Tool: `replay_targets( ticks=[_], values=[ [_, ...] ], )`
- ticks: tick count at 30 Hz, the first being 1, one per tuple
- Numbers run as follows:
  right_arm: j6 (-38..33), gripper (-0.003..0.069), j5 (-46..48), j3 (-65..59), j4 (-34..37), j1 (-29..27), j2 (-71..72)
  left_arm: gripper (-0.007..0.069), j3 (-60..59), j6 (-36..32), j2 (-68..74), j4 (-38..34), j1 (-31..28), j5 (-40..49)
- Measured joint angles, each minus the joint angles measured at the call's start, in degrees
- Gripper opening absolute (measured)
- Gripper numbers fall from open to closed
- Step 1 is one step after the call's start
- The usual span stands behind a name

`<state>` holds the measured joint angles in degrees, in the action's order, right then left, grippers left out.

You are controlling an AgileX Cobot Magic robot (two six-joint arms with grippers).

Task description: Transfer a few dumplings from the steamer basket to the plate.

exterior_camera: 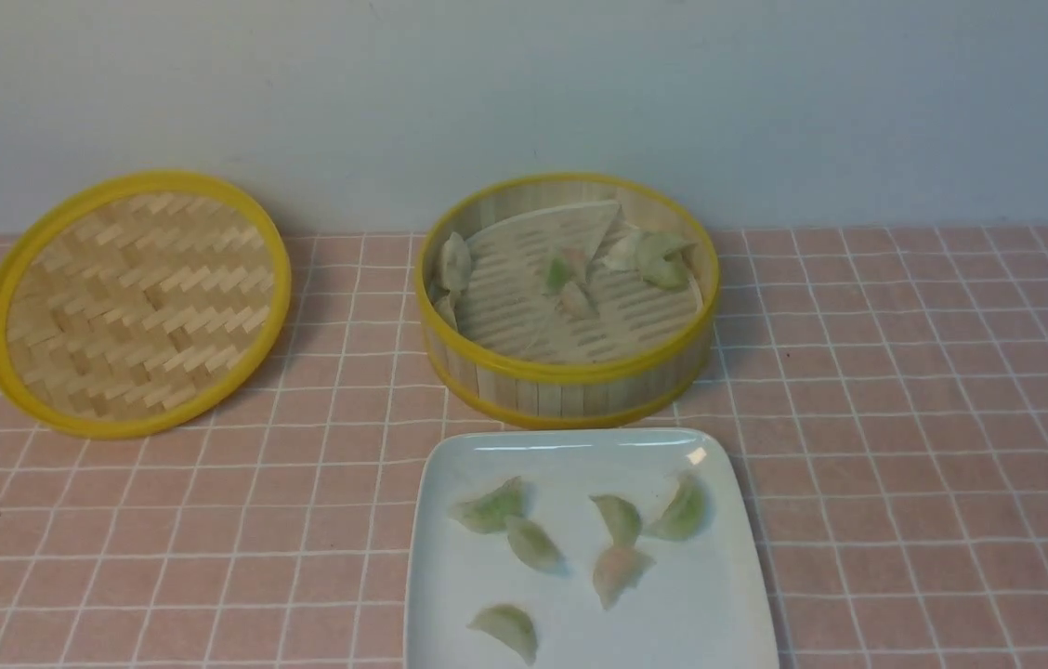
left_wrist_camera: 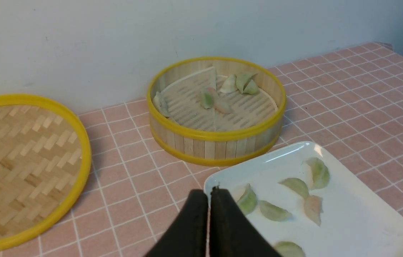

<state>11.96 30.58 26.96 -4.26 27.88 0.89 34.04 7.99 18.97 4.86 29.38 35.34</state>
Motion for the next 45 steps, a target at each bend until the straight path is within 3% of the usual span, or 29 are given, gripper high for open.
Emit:
replay_targets(
  ticks=[6, 10, 14, 45],
  values=[
    [0.0, -0.0015, 0.0, 0.0, 0.0, 0.0, 0.0, -0.0006, -10.8, -4.34, -6.39, -2.26, -7.84, -9.45],
    [0.0, -0.0015, 0.0, 0.0, 0.0, 0.0, 0.0, -0.0006, -22.89, -7.99, -15.44, -7.25, -18.33, -15.2],
    [0.0, -0.0015, -0.07, 0.0, -0.02, 0.0, 0.0, -0.0006, -32.52, -9.54, -19.44, -8.58, -24.55, -16.44],
    [0.0, -0.0015, -0.07, 0.0, -0.02, 0.0, 0.0, -0.0006, -35.66, -9.73, -19.52, -8.58, -25.34, -13.64]
  ],
)
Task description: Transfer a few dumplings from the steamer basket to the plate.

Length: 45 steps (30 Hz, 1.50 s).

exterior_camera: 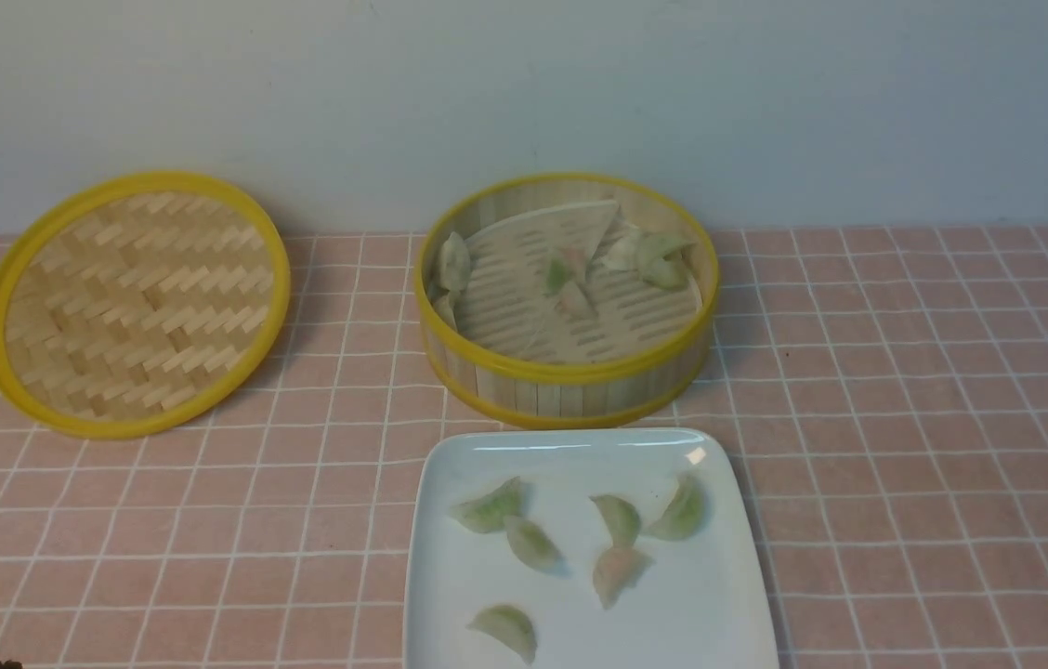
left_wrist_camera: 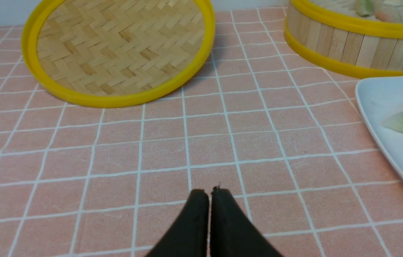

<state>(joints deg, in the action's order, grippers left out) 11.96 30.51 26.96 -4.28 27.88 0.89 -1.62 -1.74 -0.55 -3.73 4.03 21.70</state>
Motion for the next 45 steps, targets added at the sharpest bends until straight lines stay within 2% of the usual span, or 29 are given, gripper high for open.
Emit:
replay_targets(
  ticks=[4, 9, 14, 17, 24, 45],
  values=[
    [0.0, -0.0015, -0.08, -0.5, -0.87, -0.59, 0.06, -0.0006, 0.0, 0.0, 0.0, 0.0, 0.0, 0.0],
    [0.0, -0.0015, -1.45, -6.71, -1.67, -10.63, 0.11, -0.0006, 0.0, 0.0, 0.0, 0.0, 0.0, 0.05],
    [0.0, -0.0015, -1.78, -18.94, -3.06, -21.89, 0.11, -0.0006, 0.0, 0.0, 0.0, 0.0, 0.0, 0.05],
    [0.0, -0.0015, -2.59, -25.89, -3.18, -25.25, 0.11, -0.0006, 0.0, 0.0, 0.0, 0.0, 0.0, 0.05],
    [0.13, -0.0015, -8.73, -28.22, -3.3, -26.2, 0.04, -0.0006, 0.0, 0.0, -0.04, 0.0, 0.0, 0.18],
    [0.13, -0.0015, -8.73, -28.22, -3.36, -26.25, 0.04, -0.0006, 0.0, 0.0, -0.04, 0.0, 0.0, 0.18]
  ],
)
